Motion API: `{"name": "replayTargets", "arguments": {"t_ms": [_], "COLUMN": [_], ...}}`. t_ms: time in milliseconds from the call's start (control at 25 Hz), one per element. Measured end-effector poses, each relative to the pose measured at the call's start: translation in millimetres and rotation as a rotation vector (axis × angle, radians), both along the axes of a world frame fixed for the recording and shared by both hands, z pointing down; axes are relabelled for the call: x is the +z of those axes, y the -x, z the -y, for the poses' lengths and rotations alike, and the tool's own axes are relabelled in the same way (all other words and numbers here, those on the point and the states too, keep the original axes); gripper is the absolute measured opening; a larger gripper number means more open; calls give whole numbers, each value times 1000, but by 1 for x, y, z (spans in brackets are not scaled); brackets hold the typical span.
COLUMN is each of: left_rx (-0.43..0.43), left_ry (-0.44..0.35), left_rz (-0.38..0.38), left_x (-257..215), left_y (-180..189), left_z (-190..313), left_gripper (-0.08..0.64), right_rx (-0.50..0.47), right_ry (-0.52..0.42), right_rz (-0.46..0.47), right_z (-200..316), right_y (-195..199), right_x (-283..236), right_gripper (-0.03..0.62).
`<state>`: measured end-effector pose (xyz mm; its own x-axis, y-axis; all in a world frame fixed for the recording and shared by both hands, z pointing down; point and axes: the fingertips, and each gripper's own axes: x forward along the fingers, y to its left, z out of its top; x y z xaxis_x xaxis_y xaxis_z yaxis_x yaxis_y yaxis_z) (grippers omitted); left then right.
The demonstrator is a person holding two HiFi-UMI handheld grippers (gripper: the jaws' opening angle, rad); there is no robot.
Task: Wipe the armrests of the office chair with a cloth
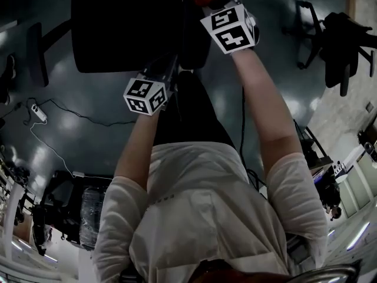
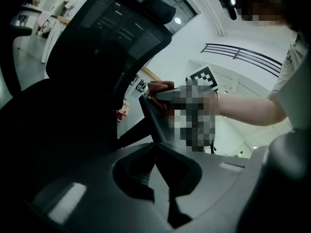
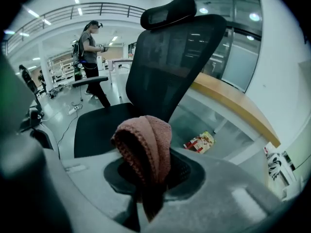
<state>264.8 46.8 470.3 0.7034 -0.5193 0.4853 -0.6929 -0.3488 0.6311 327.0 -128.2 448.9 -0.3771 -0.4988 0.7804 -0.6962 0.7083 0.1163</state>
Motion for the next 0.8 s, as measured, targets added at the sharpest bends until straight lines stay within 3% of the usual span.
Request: {"name": "replayTargets", "arguments": {"t_ms": [280, 520, 640, 800], "left_rx": [-12, -20, -35, -28], "left_ry": [41, 58, 57, 36], "left_rz": [-67, -101, -121, -120], "left_x": [1, -3, -7, -9], "left_y": [-3, -3, -6, -8], "left_z": [-5, -6, -6, -9], "left_gripper": [6, 6, 6, 6], "right_rx": [-67, -207, -234, -185], "right_ry": [-16, -8, 10, 23], "right_rz": [-84, -161, -147, -90], "right_z": [0, -32, -57, -82], "right_y": [12, 36, 43, 48], "right_x": [7, 7, 6, 5], "right_gripper": [71, 71, 69, 69]}}
